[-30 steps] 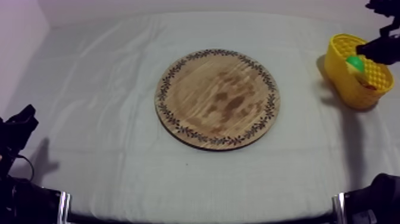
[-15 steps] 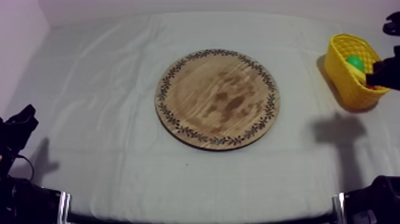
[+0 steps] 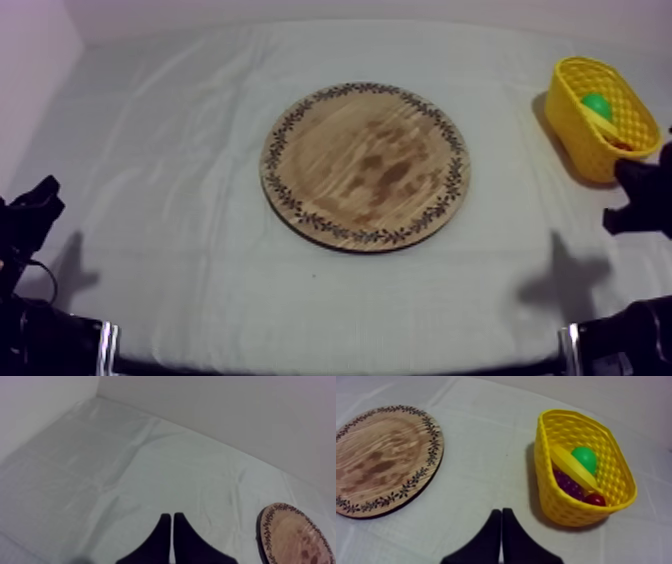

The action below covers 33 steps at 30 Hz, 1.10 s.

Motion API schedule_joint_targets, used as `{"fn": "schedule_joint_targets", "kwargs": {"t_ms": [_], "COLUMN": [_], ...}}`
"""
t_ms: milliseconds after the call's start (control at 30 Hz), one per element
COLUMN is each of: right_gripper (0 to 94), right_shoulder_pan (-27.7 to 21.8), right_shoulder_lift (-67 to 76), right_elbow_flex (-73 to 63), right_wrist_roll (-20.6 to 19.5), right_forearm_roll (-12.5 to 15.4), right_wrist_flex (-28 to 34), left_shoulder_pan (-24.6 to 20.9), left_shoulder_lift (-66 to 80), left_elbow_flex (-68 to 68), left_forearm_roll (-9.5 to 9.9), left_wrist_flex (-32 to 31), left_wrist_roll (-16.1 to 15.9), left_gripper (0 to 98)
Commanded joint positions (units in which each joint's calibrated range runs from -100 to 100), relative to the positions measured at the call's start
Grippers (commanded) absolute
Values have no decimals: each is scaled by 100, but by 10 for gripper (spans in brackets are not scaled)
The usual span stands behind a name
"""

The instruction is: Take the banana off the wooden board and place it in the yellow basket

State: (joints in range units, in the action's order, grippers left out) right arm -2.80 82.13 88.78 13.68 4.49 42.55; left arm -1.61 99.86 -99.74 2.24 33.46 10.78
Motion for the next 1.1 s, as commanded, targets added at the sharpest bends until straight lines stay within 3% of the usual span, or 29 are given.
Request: {"fn": "schedule_joint_targets", "kwargs": {"t_ms": [0, 433, 767, 1067], "right_gripper": [7, 13, 5, 5], "right_shoulder_pan": [-22, 8, -48, -49], "right_shoulder_lift": [933, 1350, 1354, 1354], "right_elbow_flex": [254, 1052, 1088, 1089], "right_wrist_roll": [-12, -966, -329, -259], "right_forearm_roll": [61, -252, -304, -305], "right_wrist_flex": [48, -328, -461, -464], "left_shoulder_pan": [-2, -2, -2, -2], "left_shoulder_lift": [-3, -3, -3, -3], "left_elbow_flex": [-4, -4, -4, -4], "left_forearm_roll": [-2, -2, -2, -2], "left_wrist_flex": [1, 1, 1, 1], "left_wrist_roll": [-1, -1, -1, -2], "left_gripper": [1, 1, 1, 1]}}
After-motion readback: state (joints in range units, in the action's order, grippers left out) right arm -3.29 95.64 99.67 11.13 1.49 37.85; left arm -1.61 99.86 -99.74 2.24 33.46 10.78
